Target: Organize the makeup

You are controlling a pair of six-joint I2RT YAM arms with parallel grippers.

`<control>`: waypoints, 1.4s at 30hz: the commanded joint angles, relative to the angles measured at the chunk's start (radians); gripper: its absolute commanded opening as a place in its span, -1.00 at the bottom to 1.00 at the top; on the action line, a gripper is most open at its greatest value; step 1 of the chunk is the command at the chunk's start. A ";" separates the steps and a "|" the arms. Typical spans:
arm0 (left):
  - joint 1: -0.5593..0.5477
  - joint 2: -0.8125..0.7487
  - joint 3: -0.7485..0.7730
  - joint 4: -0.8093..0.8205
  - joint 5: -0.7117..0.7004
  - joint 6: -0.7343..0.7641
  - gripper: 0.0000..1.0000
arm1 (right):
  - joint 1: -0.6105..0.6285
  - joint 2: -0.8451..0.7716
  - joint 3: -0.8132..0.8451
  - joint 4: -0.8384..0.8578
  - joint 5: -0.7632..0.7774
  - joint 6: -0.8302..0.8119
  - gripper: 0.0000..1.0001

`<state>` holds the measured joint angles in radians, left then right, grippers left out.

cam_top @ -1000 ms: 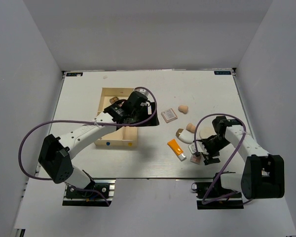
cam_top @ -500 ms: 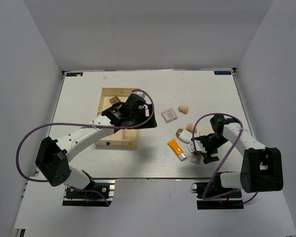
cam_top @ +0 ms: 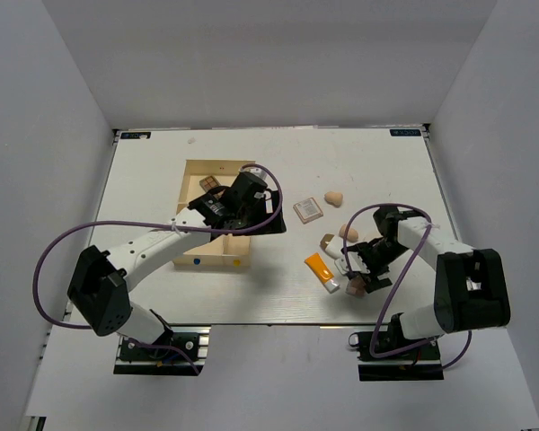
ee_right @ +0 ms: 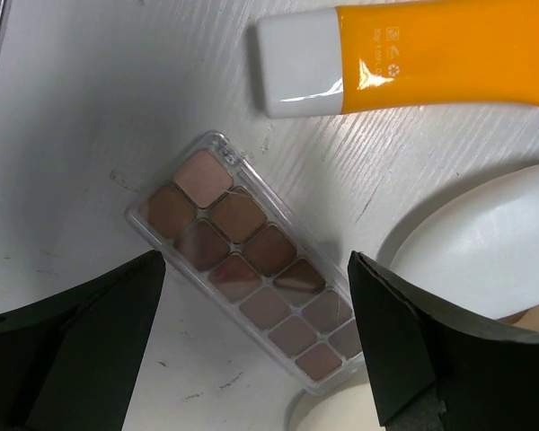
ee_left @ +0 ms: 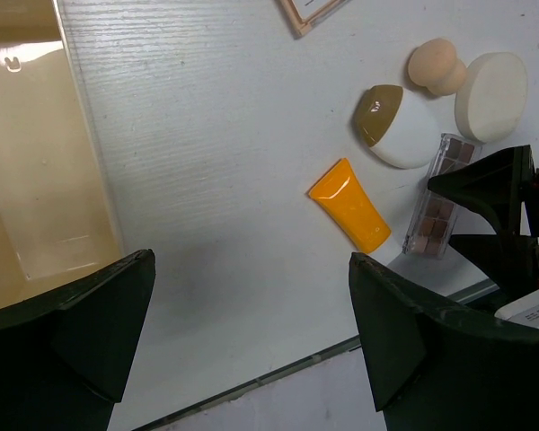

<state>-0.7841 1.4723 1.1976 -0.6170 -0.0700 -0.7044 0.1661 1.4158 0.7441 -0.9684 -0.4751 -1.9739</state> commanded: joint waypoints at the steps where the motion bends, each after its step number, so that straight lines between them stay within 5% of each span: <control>1: -0.004 -0.003 0.031 0.010 0.001 0.000 0.96 | 0.015 0.028 0.031 0.010 0.015 -0.500 0.78; 16: -0.004 0.016 0.063 -0.007 -0.017 0.005 0.96 | 0.036 0.091 -0.038 0.154 0.098 -0.473 0.70; 24: 0.005 -0.081 0.046 0.003 -0.076 -0.001 0.96 | 0.053 0.084 -0.020 0.088 0.040 -0.431 -0.31; 34: 0.014 -0.197 0.048 -0.003 -0.194 -0.001 0.96 | 0.104 0.012 0.075 -0.021 -0.154 -0.273 -0.67; 42: 0.014 -0.253 0.048 -0.010 -0.228 -0.010 0.96 | 0.130 -0.061 0.199 -0.041 -0.281 -0.032 -0.71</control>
<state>-0.7734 1.2755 1.2240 -0.6239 -0.2573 -0.7078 0.2867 1.3861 0.8715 -0.9764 -0.6533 -1.9751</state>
